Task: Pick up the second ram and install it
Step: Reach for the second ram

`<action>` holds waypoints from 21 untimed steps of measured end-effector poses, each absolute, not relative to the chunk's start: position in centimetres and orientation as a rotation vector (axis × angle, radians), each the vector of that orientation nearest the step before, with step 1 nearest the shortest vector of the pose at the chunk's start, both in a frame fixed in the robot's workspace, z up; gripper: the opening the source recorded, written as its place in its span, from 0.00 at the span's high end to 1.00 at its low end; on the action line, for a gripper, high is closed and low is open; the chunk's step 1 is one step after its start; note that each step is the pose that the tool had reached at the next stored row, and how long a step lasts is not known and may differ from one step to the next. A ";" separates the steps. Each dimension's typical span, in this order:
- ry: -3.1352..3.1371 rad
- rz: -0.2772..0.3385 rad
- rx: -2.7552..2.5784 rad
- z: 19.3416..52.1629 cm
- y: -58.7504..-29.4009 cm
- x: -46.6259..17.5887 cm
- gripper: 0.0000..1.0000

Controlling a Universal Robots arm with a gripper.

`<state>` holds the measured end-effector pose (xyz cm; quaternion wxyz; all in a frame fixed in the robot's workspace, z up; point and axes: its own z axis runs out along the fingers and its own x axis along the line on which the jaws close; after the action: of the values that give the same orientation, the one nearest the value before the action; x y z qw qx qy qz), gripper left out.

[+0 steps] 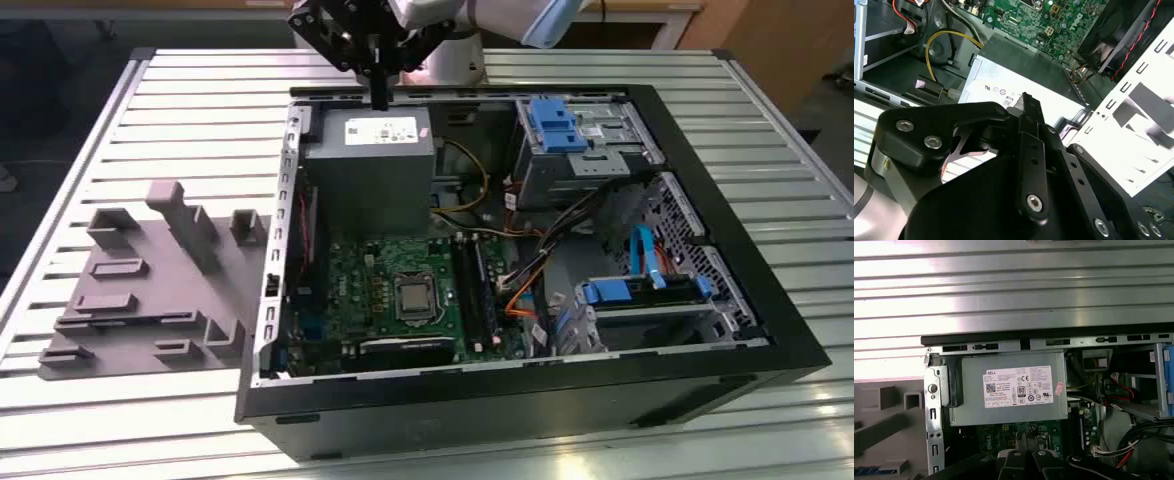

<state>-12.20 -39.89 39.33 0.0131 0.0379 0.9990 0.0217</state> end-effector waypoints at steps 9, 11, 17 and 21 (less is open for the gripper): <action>3.112 0.068 0.118 39.3 -39.9 -12.4 0.89; 3.112 0.068 0.118 39.3 -39.9 -12.5 0.89; 3.112 0.068 0.118 39.3 -39.9 -12.8 0.89; 3.113 0.068 0.118 39.3 -39.9 -13.0 0.89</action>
<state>-12.98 -39.89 39.33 0.0130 0.0379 0.9990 0.0217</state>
